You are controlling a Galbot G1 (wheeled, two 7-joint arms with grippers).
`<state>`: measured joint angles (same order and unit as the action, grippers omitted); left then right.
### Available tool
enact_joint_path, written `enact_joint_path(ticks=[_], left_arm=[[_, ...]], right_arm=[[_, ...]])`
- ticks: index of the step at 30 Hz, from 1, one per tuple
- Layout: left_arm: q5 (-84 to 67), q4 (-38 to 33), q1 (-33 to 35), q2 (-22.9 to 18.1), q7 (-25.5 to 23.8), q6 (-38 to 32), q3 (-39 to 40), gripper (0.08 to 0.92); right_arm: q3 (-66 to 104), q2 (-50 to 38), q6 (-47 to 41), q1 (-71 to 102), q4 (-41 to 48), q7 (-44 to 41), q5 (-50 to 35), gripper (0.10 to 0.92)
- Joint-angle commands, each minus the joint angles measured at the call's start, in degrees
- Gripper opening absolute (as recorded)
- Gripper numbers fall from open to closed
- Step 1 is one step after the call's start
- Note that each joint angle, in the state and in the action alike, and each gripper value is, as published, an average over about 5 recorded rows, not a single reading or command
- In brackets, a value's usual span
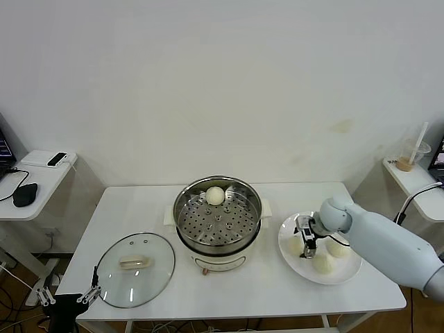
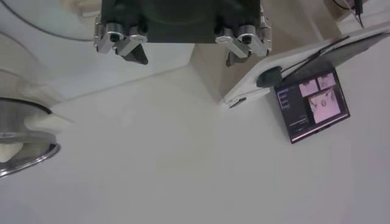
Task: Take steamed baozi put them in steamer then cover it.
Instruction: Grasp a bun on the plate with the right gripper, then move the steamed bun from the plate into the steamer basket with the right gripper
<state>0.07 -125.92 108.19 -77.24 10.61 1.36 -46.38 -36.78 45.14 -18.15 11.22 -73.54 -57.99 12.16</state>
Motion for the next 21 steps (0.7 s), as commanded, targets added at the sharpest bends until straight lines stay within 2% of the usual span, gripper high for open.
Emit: enact_joint_path(ticks=[1, 10, 16, 21], left_arm=[[0.0, 0.0, 0.0, 0.0, 0.0, 0.0, 0.0, 0.823], [0.0, -0.1, 0.1, -0.2, 0.1, 0.0, 0.0, 0.823], [-0.1, -0.4, 0.4, 0.0, 0.1, 0.0, -0.3, 0.823], [-0.3, -0.9, 0.5, 0.2, 0.1, -0.1, -0.3, 0.823]], right_arm=[[0.3, 1.1, 0.0, 0.4, 1.3, 0.3, 0.5, 0.715], [0.4, 0.5, -0.2, 0.2, 0.6, -0.2, 0.6, 0.630], [-1.5, -4.2, -0.5, -4.3, -4.1, -2.1, -1.8, 0.620], [-6.5, -9.9, -1.2, -13.8, -8.9, -3.0, -7.1, 0.619]])
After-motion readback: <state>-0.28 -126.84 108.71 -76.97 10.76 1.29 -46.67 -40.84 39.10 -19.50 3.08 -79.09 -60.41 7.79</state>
